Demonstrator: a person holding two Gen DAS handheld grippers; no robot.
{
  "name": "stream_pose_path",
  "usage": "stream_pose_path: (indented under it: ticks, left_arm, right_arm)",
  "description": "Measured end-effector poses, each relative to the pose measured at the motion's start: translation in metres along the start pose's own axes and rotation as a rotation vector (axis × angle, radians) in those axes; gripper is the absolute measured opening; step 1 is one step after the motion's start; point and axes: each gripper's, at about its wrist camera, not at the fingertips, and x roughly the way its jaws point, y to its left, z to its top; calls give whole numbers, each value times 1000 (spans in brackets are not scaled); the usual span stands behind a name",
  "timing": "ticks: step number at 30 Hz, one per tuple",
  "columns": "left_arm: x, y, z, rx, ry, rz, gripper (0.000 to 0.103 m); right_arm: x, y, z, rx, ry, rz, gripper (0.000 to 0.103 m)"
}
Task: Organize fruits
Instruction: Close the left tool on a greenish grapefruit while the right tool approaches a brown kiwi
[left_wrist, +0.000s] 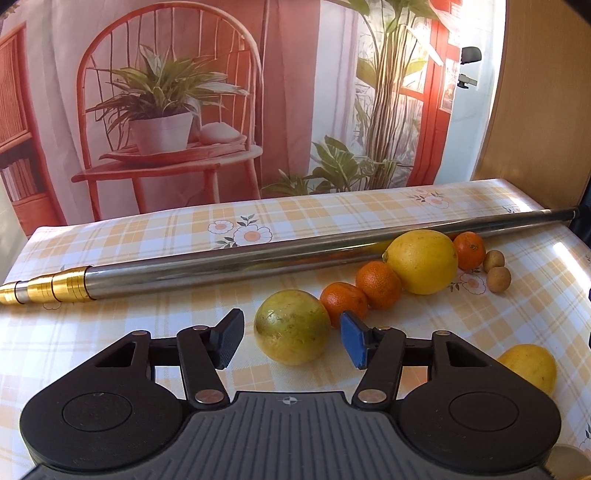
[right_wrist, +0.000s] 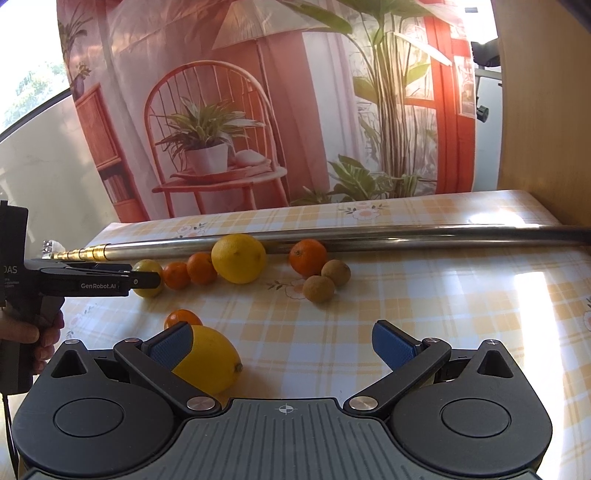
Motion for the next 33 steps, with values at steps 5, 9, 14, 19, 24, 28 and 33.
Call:
stream_pose_path:
  ticks: [5,9,14,19,24,28,33]
  left_arm:
    - [5,6,1,-51,-11,0,60]
    - [7,7,3,-55,-20,0,60]
    - [6,9,1,-71,-11,-41,52]
    - [3,3,-1,-18,-5,-37,50]
    - [8,8,0,-61,-19,-33,53]
    - [5,5,0,-45,-14,-28,50]
    - [-9,-1,-7,-2,-23,-8,50]
  right_arm:
    - [0,-2,-2,13,2,0,103]
    - [-1,-4,-3,19,8,0,103]
    - [0,-5,-3,26,8,0,103]
    - [0,-6,-4,27,9,-2,103]
    - [3,-10,-5,34,3,0,103]
    - [7,-15,-6,22,-35,-11,100]
    - [24,-30,-1,31,-109,-58,75]
